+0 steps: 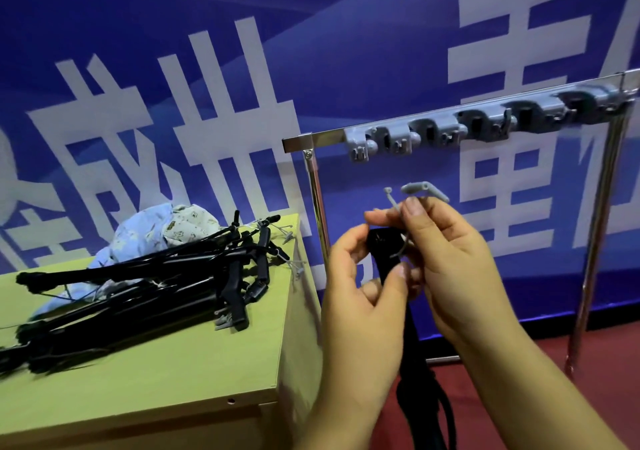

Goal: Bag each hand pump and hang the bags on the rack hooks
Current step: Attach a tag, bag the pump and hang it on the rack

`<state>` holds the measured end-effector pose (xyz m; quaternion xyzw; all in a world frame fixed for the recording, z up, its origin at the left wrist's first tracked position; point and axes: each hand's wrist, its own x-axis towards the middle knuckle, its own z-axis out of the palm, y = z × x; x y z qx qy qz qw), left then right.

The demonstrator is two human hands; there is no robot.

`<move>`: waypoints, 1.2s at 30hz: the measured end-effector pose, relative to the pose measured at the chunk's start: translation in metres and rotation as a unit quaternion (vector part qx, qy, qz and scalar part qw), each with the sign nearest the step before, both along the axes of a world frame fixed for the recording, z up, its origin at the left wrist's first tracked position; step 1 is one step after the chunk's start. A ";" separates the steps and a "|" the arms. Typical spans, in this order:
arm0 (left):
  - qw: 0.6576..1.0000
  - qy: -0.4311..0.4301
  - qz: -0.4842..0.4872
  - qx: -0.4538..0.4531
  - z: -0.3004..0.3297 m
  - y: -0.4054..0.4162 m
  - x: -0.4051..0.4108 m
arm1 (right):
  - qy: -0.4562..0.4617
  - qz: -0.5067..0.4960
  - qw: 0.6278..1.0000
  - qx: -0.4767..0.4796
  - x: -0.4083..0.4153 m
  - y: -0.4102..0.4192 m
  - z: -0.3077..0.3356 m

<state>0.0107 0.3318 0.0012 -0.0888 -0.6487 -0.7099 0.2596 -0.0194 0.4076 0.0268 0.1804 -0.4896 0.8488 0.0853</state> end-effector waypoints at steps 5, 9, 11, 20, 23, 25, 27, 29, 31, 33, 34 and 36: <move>0.998 -0.017 -0.037 -0.049 0.001 -0.004 0.000 | 0.038 -0.065 0.996 0.039 -0.008 -0.003 -0.002; 0.984 -0.043 0.018 -0.174 -0.002 -0.021 -0.015 | 0.023 -0.052 0.998 0.029 -0.022 -0.013 -0.001; 0.966 -0.079 0.015 -0.246 -0.003 -0.033 -0.021 | 0.019 -0.061 0.997 0.039 -0.030 -0.019 -0.002; 0.819 -0.181 0.120 -0.532 0.043 -0.153 -0.108 | -0.039 -0.010 0.992 0.122 -0.098 -0.042 -0.030; 0.733 -0.210 0.236 -0.603 0.053 -0.208 -0.185 | -0.062 -0.008 0.985 0.159 -0.122 -0.048 -0.047; 0.700 -0.254 0.250 -0.619 0.058 -0.241 -0.234 | -0.076 0.000 0.982 0.175 -0.139 -0.051 -0.057; 0.678 -0.305 0.241 -0.624 0.059 -0.264 -0.274 | -0.088 0.028 0.977 0.190 -0.153 -0.055 -0.064; 0.637 -0.361 0.221 -0.644 0.050 -0.279 -0.303 | -0.103 0.055 0.974 0.194 -0.165 -0.062 -0.068; 0.588 -0.408 0.197 -0.670 0.036 -0.290 -0.324 | -0.116 0.073 0.971 0.195 -0.179 -0.068 -0.070; 0.574 -0.450 0.140 -0.669 0.024 -0.297 -0.338 | -0.132 0.088 0.969 0.187 -0.194 -0.077 -0.072; 0.573 -0.468 0.111 -0.664 0.020 -0.298 -0.338 | -0.138 0.095 0.969 0.182 -0.198 -0.082 -0.073; 0.585 -0.494 0.089 -0.637 0.013 -0.301 -0.339 | -0.135 0.105 0.968 0.183 -0.207 -0.090 -0.076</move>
